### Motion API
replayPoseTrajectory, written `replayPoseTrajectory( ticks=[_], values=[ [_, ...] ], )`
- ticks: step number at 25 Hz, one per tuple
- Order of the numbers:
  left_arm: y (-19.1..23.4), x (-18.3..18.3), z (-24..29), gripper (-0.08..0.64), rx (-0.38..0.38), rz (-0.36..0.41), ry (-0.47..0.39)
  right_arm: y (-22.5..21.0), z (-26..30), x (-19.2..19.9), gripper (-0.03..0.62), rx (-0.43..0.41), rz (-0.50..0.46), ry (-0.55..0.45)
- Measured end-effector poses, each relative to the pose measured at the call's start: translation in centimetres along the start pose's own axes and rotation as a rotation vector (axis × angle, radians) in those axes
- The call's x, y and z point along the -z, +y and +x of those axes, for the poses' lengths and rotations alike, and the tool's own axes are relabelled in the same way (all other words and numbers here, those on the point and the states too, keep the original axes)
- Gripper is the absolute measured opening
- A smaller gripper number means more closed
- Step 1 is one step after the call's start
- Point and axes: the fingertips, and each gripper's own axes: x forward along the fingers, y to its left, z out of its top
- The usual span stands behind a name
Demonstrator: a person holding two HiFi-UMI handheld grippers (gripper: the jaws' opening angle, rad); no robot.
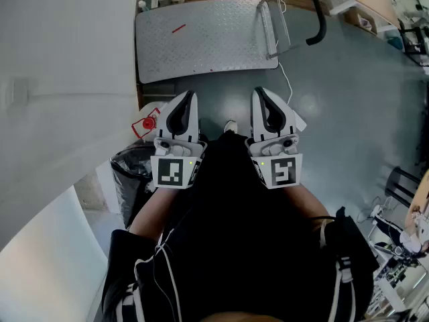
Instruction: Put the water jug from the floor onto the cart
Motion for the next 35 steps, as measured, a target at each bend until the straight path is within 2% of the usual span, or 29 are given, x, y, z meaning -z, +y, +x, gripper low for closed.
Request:
replayPoseTrajectory(
  ticks=[6,11,24,27,29,35],
  values=[
    [-0.9,0.4,-0.2,0.018,-0.011,-0.004,0.012,-0.4,-0.7,-0.2,0.018,-0.016,-0.007,-0.001],
    [-1.1,0.5,-0.7,0.018,-0.038,-0.042,0.005,-0.9,-1.9,-0.3,0.02,-0.029,-0.003,-0.019],
    [-1.2,2.4,-4.2,0.018,-0.245,0.018,0.053,-4.3,-6.4,0.4,0.02,-0.086,0.115,-0.073],
    [-1.4,3.2,-4.8,0.018,-0.277,0.032,0.062,-5.2,-7.6,0.4,0.02,-0.083,0.12,-0.115],
    [-1.3,4.0,-5.3,0.018,-0.298,0.03,0.075,-5.7,-7.9,1.3,0.02,-0.082,0.113,-0.107],
    [-1.6,5.3,-4.6,0.018,-0.273,0.036,0.111,-7.0,-7.8,2.0,0.02,-0.053,0.061,-0.106]
  ],
)
